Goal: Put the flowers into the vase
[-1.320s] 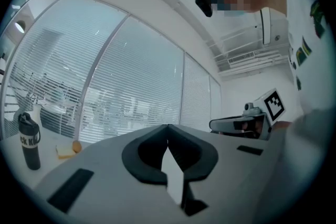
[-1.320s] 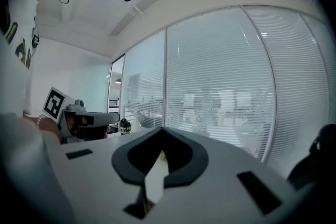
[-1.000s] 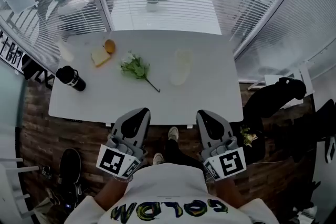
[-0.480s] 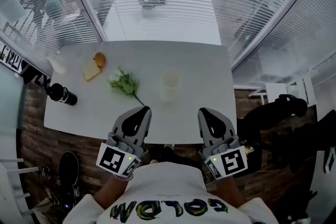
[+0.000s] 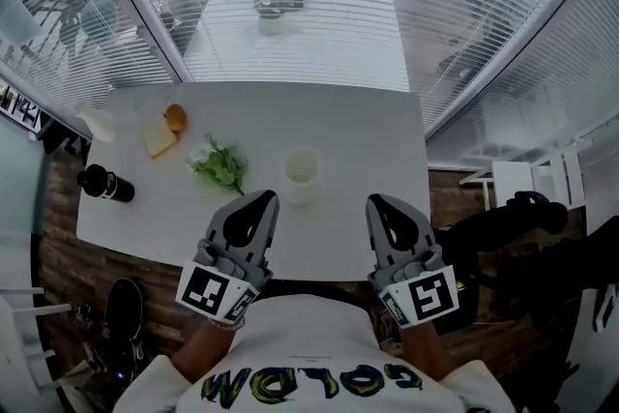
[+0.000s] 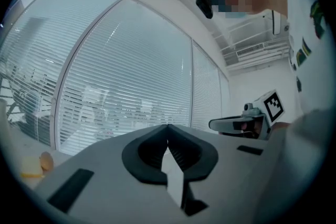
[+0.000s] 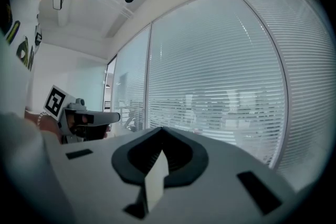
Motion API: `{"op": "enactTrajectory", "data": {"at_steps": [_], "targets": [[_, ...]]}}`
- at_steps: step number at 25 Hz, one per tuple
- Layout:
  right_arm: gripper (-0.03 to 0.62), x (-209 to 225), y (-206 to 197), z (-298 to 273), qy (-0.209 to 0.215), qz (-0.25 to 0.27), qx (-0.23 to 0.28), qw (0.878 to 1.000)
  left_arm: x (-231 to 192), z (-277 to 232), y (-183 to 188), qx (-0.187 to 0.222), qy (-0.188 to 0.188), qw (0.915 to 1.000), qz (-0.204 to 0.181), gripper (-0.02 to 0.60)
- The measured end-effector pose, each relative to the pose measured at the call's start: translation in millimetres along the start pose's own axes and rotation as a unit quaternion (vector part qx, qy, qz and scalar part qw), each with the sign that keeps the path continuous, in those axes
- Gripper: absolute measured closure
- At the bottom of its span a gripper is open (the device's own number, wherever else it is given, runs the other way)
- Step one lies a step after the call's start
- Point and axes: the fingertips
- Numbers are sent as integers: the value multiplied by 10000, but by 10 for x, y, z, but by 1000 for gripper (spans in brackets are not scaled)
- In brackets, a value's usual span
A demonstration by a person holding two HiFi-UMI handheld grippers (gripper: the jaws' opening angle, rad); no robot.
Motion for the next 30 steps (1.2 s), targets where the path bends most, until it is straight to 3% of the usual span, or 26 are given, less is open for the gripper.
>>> {"op": "enactTrajectory", "data": {"at_steps": [9, 22, 30], "targets": [[585, -28, -12, -171, 18, -20, -37, 10000, -174, -54, -1, -31, -4, 10000, 26, 568], [585, -173, 216, -485, -339, -46, 28, 9994, -703, 103, 160, -132, -99, 9998, 74, 568], [585, -565, 280, -533, 138, -12, 150, 9998, -863, 196, 35, -262, -9, 9995, 198, 568]]}}
Point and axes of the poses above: the fingertips, and each gripper's own axes: z backward along the fingers, x to its right, y out of its top, and after that the axes turned 11 degrees about z, right-handed
